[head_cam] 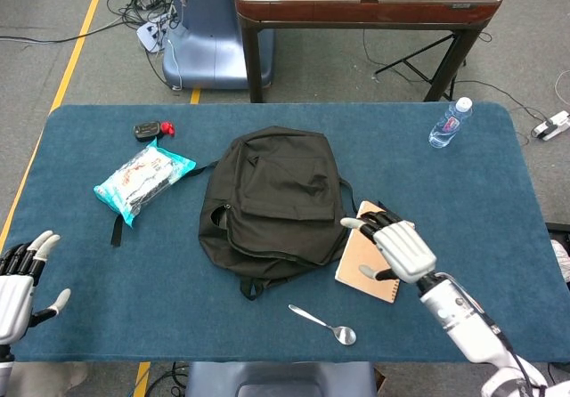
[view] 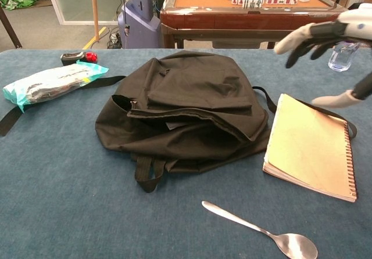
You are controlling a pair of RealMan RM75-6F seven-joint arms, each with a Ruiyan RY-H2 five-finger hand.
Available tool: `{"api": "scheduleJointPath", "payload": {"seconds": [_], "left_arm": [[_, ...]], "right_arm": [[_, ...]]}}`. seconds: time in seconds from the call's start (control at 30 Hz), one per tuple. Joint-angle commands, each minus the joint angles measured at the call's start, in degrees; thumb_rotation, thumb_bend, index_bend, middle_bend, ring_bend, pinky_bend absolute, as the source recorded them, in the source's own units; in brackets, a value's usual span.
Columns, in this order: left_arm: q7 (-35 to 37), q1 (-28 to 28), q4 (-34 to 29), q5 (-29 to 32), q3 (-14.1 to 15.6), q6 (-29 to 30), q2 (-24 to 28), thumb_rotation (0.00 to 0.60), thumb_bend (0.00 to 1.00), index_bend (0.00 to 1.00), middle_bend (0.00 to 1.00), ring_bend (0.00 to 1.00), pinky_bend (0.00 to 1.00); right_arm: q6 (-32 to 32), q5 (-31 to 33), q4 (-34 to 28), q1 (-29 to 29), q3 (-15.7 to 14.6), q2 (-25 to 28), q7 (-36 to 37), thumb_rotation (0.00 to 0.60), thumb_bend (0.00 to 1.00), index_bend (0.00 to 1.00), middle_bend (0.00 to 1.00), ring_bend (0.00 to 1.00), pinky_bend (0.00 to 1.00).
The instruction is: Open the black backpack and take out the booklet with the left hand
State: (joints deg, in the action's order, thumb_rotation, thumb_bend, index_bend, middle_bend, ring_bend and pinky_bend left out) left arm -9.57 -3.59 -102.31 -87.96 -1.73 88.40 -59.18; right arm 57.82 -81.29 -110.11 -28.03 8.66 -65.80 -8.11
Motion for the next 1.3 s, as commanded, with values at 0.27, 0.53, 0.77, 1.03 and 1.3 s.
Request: {"api": "scheduleJointPath", "payload": {"seconds": [0.27, 0.53, 0.77, 1.03, 1.3], "left_arm": [[-0.4, 0.0, -0.5, 0.1, 0.1, -0.3, 0.3, 0.600, 0.28, 0.11, 0.09, 0.13, 0.10], [-0.2, 0.0, -0.4, 0.3, 0.0, -0.6, 0.7, 0.600, 0.28, 0.11, 0.09, 0.13, 0.10], [0.2, -0.1, -0.2, 0.5, -0.1, -0.9, 1.0, 0.600, 0.28, 0.11, 0.09, 0.13, 0.10], [0.5, -0.1, 0.1, 0.7, -0.2, -1.0, 1.1, 0.600, 0.28, 0.11, 0.09, 0.13, 0.10], [0.0, -0.4, 0.0, 0.6, -0.3, -1.3, 0.9, 0.600, 0.28, 0.11, 0.09, 0.13, 0.10]], "right_arm": [[-7.5, 14.6, 2.9, -11.1, 3.9, -13.0, -11.7, 0.600, 0.13, 0.19, 0.26, 0.17, 0.19], [-7.4, 22.2, 8.7, -17.1, 5.0, -22.0, -17.9, 0.600, 0.13, 0.20, 0.26, 0.17, 0.19], [-7.1, 27.5, 14.0, -21.6, 6.1, -27.1, -20.6, 0.600, 0.14, 0.22, 0.26, 0.17, 0.19], [-6.3, 31.1, 17.3, -23.3, 7.8, -27.9, -19.8, 0.600, 0.30, 0.25, 0.26, 0.17, 0.19], [-8.2, 35.2, 17.3, -24.8, 7.8, -25.7, -18.8, 0.600, 0.60, 0.37, 0.31, 0.18, 0.19]]}}
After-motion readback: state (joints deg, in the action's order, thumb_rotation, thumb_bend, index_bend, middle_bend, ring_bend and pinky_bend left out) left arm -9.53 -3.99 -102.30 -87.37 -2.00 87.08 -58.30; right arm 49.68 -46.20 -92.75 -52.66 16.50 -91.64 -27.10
